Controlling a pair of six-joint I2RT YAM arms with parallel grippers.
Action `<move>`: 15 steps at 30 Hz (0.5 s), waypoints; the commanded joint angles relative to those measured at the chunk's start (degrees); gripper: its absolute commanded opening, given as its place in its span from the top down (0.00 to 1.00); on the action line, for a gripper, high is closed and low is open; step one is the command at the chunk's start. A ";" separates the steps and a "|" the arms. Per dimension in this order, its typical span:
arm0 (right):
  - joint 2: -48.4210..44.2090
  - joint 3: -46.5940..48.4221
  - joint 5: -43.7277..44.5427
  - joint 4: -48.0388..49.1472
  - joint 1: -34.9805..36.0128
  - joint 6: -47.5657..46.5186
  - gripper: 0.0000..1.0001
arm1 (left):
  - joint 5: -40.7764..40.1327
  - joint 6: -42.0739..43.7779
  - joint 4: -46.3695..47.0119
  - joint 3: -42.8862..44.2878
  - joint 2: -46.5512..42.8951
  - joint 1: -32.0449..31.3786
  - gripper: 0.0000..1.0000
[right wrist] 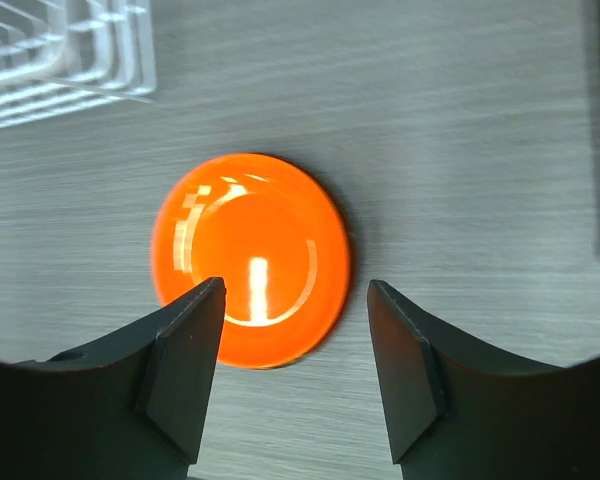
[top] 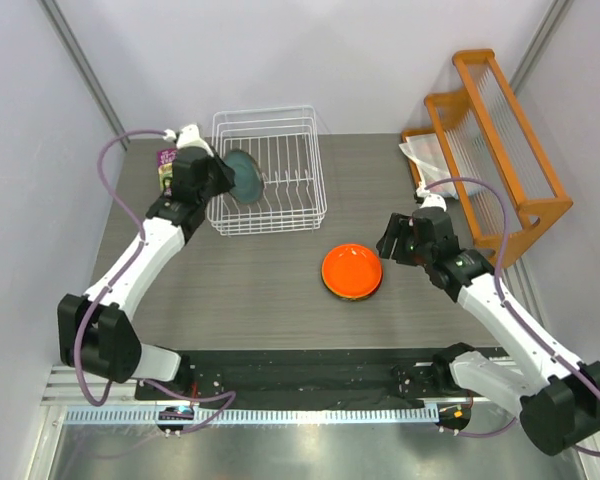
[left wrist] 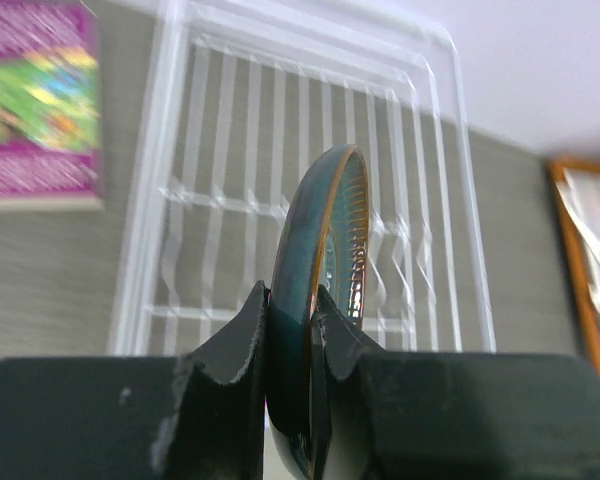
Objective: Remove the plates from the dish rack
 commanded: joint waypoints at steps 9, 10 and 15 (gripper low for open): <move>-3.09 -4.91 -22.28 19.19 0.28 7.48 0.32 | 23.25 -18.96 19.19 -16.13 -5.32 -15.38 1.00; -2.83 -5.44 -23.16 20.42 0.28 8.10 0.32 | 23.79 -19.85 20.18 -16.75 -5.23 -15.91 1.00; -0.89 -8.42 -26.50 27.10 0.28 11.09 0.31 | 26.25 -21.79 25.19 -18.34 -5.84 -19.07 1.00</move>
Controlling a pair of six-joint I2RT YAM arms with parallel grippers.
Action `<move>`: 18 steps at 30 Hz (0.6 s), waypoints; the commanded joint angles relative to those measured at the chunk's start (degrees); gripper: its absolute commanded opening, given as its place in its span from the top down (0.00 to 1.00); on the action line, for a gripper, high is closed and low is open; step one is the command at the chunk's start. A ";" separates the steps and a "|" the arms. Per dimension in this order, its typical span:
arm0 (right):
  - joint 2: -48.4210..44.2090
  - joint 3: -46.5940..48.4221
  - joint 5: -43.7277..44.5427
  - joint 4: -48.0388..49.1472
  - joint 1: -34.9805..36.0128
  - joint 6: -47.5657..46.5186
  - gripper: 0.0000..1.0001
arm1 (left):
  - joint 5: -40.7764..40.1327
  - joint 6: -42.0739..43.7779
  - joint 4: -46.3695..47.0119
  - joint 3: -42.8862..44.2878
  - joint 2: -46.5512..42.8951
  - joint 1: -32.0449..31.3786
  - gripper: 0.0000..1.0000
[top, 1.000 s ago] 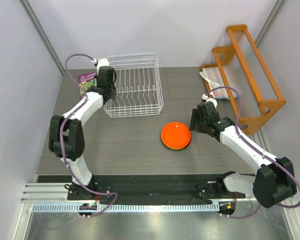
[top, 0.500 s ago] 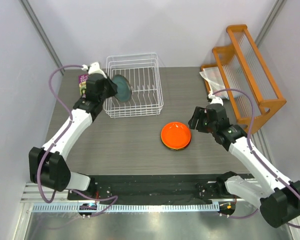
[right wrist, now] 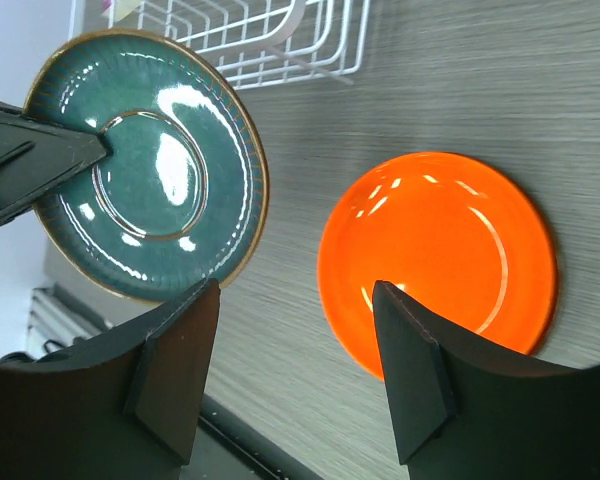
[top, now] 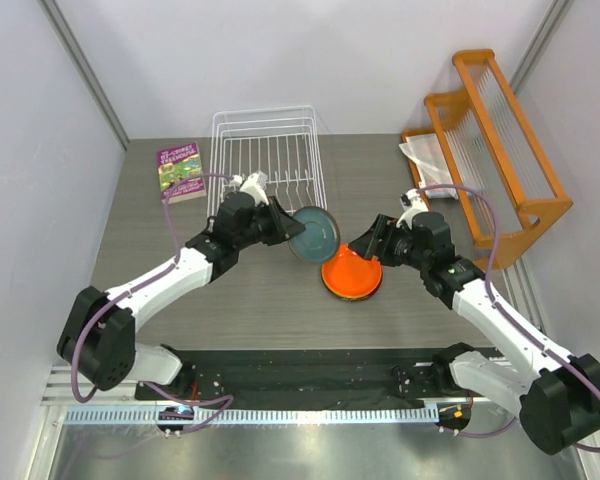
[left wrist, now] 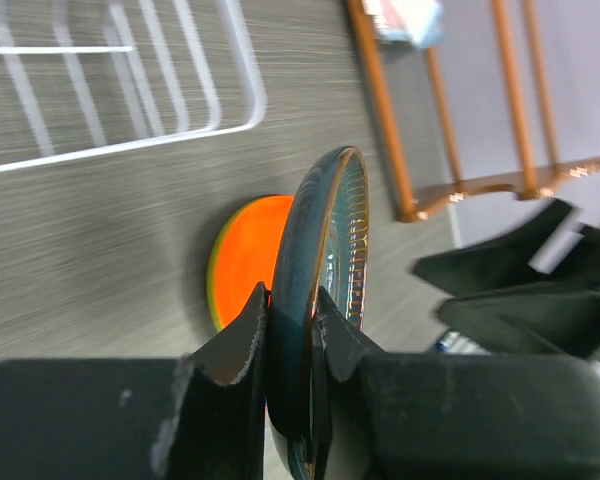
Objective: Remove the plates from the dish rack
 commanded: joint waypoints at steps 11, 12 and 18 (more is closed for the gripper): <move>6.65 -6.88 -12.43 26.24 0.28 7.79 0.32 | 9.25 -7.33 19.39 -2.71 -2.14 -4.34 1.00; 6.92 -6.80 -12.69 26.59 0.28 7.71 0.32 | 9.34 -7.42 19.39 -2.71 -1.80 -4.60 1.00; 8.24 -8.02 -15.68 30.89 0.28 8.32 0.67 | 10.65 -7.95 20.88 -2.89 -0.48 -5.39 1.00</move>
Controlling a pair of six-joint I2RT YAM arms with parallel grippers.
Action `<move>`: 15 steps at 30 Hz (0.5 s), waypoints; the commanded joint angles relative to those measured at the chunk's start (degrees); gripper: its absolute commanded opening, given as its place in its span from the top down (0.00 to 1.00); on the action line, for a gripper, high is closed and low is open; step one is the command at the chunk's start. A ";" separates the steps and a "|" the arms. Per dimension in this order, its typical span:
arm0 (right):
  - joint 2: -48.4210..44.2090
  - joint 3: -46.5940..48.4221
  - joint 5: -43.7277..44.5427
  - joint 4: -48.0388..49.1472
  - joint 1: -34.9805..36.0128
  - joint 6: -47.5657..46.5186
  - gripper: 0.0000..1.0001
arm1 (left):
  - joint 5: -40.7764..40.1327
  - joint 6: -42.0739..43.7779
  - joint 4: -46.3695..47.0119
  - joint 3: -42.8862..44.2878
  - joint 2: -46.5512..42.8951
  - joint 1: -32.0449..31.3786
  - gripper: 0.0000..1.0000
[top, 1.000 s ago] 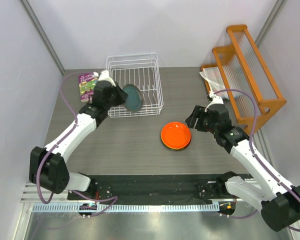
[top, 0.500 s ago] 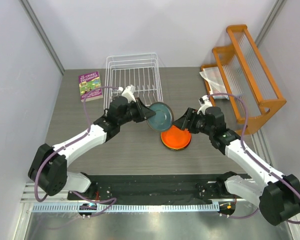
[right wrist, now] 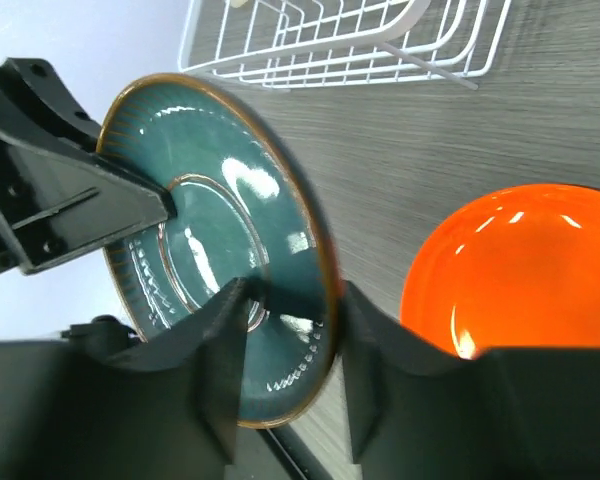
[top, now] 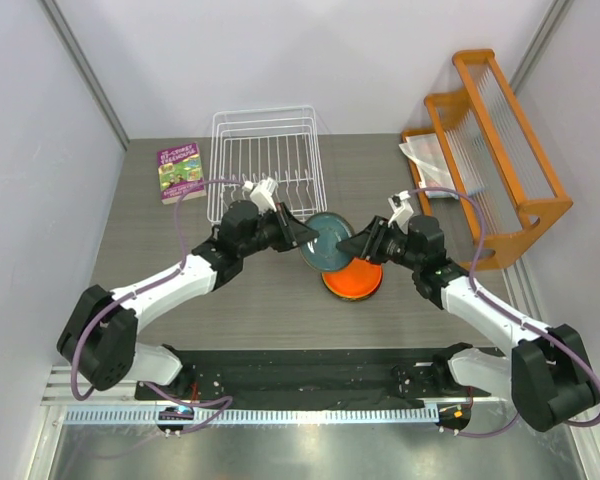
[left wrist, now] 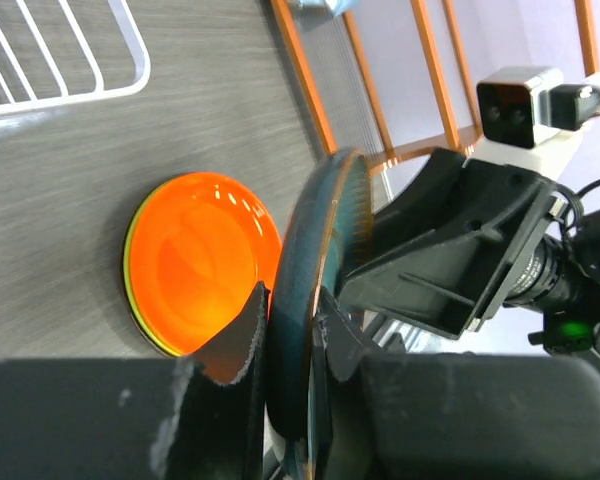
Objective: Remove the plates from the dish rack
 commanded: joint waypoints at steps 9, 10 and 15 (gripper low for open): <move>-7.20 -2.90 5.52 0.94 0.20 -1.46 0.99 | 4.93 -3.21 10.88 0.37 2.27 -1.33 0.50; -9.04 -2.81 6.67 -1.69 0.20 -1.55 0.99 | 4.58 -3.04 10.71 0.37 2.45 -1.24 0.41; -14.06 -2.46 12.21 -7.59 0.20 -3.30 0.99 | 2.30 -1.28 8.51 0.63 2.71 -1.33 0.18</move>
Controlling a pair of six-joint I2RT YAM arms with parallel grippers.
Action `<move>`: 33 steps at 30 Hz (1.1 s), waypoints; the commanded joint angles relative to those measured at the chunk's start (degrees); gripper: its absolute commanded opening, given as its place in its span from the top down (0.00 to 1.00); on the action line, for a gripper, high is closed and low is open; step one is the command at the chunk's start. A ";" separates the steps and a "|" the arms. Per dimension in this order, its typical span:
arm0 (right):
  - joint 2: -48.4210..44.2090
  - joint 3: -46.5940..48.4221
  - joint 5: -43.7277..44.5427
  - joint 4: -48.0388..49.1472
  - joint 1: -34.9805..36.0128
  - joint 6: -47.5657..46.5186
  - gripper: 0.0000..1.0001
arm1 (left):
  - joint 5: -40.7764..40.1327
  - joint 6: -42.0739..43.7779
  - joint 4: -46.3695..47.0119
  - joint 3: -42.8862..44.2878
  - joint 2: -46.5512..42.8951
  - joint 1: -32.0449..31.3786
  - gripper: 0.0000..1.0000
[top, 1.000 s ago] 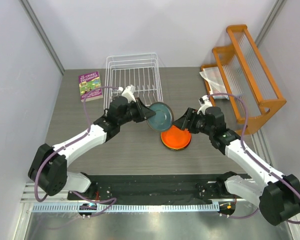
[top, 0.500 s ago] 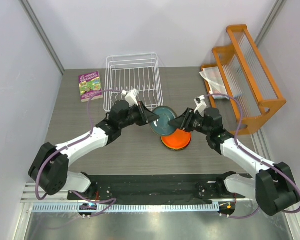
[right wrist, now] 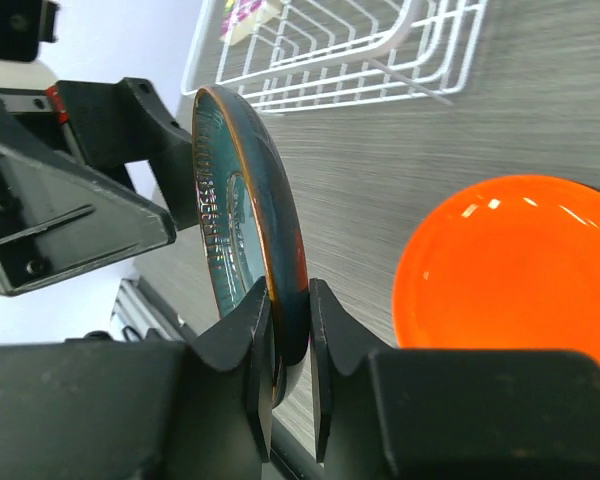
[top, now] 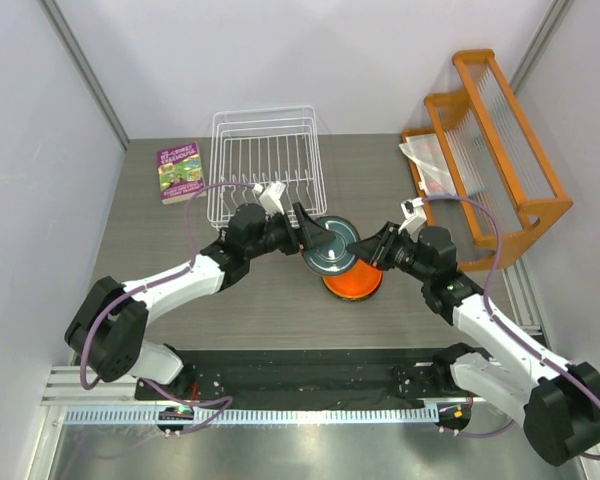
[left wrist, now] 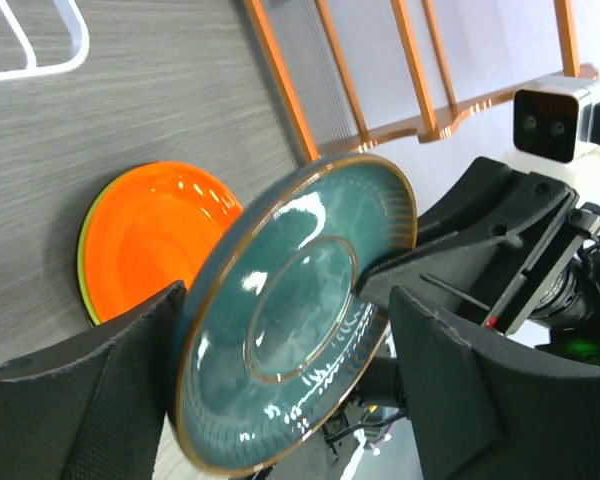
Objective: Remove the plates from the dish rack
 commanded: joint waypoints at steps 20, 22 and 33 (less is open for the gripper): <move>1.30 3.61 18.71 -16.72 0.09 -9.87 0.99 | -47.32 22.24 -29.67 0.57 -15.87 -1.99 0.01; 2.79 3.61 18.27 -16.10 0.00 -10.22 0.99 | -50.83 22.24 -30.81 -0.49 -16.76 -2.08 0.00; 12.11 4.57 13.70 -15.74 0.00 -9.79 0.85 | -55.24 22.42 -32.66 -2.86 -20.36 -2.08 0.01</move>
